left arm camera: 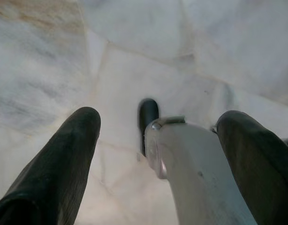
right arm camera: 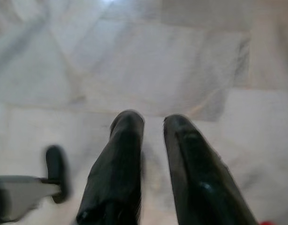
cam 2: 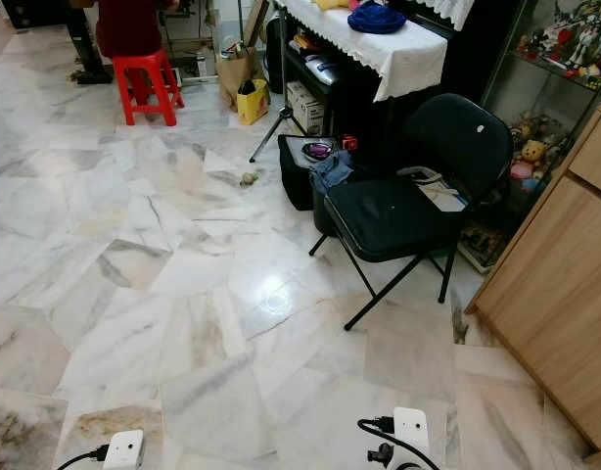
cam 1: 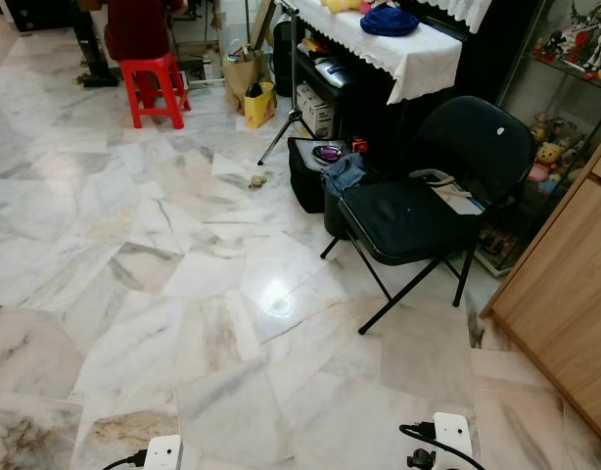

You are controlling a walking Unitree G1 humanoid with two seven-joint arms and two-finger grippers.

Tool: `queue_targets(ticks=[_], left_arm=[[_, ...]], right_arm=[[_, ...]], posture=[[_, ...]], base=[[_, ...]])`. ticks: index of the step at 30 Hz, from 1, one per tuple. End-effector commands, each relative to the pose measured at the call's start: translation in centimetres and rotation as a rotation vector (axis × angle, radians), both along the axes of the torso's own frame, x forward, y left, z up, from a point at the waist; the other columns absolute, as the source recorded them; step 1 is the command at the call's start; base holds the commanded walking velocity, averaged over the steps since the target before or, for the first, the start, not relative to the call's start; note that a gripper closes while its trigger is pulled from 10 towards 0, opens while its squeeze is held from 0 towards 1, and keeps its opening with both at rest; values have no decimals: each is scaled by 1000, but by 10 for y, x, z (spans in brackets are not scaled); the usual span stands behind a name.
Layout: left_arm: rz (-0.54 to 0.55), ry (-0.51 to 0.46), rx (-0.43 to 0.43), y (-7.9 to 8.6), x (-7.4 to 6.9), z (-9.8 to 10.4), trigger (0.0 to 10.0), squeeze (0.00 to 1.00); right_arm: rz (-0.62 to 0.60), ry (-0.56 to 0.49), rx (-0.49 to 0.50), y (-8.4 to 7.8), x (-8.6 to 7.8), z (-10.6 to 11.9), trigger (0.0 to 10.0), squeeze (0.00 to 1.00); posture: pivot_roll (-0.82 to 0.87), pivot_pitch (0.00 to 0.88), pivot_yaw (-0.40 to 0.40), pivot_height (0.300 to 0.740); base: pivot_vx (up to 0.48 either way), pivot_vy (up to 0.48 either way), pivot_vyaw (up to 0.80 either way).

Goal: Hang keys on a hook

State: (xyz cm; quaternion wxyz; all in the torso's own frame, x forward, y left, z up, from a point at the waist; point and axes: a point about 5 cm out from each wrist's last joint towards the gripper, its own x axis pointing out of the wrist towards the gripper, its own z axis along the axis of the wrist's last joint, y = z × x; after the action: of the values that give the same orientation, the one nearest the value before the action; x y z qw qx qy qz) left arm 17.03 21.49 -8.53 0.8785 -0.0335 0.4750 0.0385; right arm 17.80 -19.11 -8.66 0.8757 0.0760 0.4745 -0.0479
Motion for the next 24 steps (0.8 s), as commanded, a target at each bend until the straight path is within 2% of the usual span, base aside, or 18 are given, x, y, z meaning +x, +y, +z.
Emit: queue_targets(ticks=[1, 2, 22, 24], left_arm=[[-29, -38, 26, -8, 7, 2, 10000, 0], [-25, -35, 27, -7, 6, 2, 10000, 0], [-31, -34, 57, -2, 6, 3, 10000, 0], [-31, -30, 61, -1, 6, 3, 10000, 0]], right_arm=[[-60, -51, 75, 6, 5, 2, 10000, 0], [-63, -50, 100, 18, 6, 1, 10000, 0], [-61, -26, 99, 20, 3, -1, 10000, 0], [-54, -19, 98, 21, 2, -1, 10000, 0]], posture=[[56, 0, -73, 740], [56, 0, -73, 740], [64, 0, -61, 740], [61, 0, -54, 740]], base=[[0, 0, 0], [0, 0, 0], [0, 0, 0], [0, 0, -628]])
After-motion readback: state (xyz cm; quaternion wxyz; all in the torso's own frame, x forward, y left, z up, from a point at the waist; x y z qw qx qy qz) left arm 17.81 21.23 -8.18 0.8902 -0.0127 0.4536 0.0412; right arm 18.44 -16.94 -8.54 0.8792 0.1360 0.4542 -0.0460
